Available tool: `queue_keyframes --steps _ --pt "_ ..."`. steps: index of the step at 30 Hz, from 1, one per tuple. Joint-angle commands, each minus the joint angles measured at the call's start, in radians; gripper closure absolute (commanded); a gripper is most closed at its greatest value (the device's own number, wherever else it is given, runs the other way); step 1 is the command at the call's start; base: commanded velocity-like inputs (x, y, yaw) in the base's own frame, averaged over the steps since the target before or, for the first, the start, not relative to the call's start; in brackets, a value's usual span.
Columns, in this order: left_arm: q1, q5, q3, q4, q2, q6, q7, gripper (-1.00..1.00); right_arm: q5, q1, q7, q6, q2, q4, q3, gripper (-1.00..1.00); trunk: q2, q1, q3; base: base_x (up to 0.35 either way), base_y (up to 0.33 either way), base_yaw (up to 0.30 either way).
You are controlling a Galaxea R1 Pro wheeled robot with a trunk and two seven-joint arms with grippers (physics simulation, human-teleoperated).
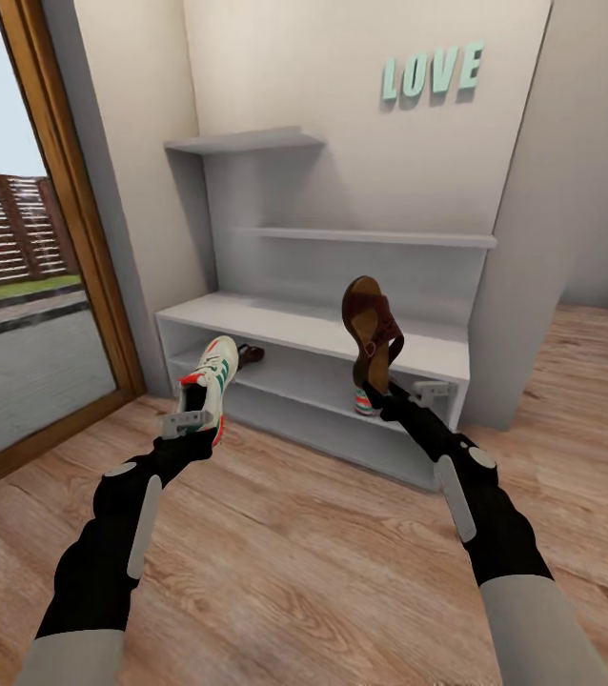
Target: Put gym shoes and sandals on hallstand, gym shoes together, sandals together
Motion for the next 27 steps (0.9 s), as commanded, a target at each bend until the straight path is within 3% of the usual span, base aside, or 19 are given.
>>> queue_keyframes --steps 1,22,27 --pt "-0.001 0.0 0.003 -0.001 -0.001 0.006 -0.007 1.0 -0.015 -0.001 0.006 0.012 0.001 0.0 -0.003 1.0 0.0 0.0 -0.001 0.0 0.0 -0.265" --pt "-0.001 0.0 0.003 -0.001 -0.001 0.006 -0.007 1.0 -0.015 -0.001 0.006 0.012 0.002 0.0 -0.004 1.0 0.0 0.0 -0.001 0.035 0.022 -0.266" --pt "-0.001 0.0 0.003 -0.001 -0.001 0.006 -0.007 1.0 -0.015 -0.001 0.006 0.012 0.001 0.0 -0.004 1.0 0.0 0.0 -0.001 0.068 0.193 -0.265"
